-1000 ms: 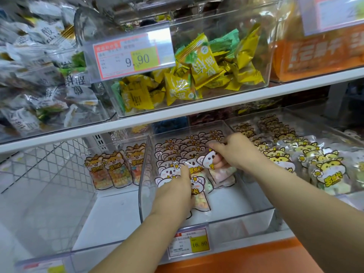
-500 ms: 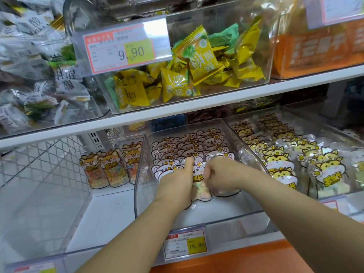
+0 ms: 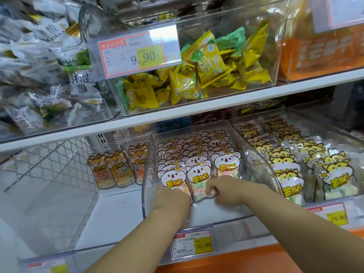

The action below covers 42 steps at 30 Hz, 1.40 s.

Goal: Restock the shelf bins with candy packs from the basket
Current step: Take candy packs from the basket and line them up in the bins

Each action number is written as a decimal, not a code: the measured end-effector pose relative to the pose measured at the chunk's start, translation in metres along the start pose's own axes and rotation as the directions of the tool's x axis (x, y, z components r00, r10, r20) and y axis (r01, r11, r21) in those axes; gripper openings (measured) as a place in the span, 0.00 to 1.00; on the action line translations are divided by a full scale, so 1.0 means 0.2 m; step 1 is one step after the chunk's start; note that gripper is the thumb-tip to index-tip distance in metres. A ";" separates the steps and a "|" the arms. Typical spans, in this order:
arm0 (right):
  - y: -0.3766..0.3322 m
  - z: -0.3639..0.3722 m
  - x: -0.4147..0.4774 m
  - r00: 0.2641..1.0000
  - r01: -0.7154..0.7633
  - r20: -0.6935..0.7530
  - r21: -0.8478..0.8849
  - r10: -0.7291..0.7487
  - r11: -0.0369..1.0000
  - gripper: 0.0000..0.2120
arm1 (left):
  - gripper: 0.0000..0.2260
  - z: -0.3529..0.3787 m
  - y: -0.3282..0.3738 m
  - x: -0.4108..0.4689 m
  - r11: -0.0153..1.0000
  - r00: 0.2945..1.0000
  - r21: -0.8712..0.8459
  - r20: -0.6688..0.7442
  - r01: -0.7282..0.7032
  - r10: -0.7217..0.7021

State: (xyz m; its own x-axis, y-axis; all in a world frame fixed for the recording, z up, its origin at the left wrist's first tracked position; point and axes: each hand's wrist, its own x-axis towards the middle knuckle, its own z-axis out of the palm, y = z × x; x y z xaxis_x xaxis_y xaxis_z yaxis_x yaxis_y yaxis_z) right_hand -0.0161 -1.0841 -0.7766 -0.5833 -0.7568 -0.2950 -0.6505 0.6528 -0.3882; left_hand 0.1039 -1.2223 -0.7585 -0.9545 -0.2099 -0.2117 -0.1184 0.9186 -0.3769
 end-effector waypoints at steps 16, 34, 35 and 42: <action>-0.08 0.00 -0.07 0.991 -0.123 -0.005 -0.420 0.133 0.899 0.17 | 0.19 -0.07 0.02 0.02 0.991 0.989 0.108 0.132 -0.073 0.058; -0.38 0.08 -0.68 0.614 0.241 -0.746 -0.134 -0.258 0.961 0.08 | 0.11 -0.02 0.01 -0.62 0.625 0.748 -0.679 -0.626 -0.385 -0.220; -0.41 0.18 -0.73 0.564 0.305 -0.777 -0.118 -0.279 0.945 0.07 | 0.10 0.07 0.05 -0.70 0.581 0.758 -0.720 -0.602 -0.378 -0.253; -0.41 0.96 -0.84 0.884 0.114 -0.467 0.205 -0.005 0.972 0.07 | 0.10 0.72 0.27 -1.08 0.552 0.970 -0.833 -0.151 -0.020 -0.192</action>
State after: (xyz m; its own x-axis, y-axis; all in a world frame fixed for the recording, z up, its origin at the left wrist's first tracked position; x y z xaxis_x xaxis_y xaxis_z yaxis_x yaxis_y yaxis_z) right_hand 0.2288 -1.0162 -0.8636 -0.7395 -0.6565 0.1485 -0.5989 0.5411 -0.5903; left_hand 0.3436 -1.1758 -0.8628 -0.9442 -0.3293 0.0032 -0.2739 0.7906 0.5476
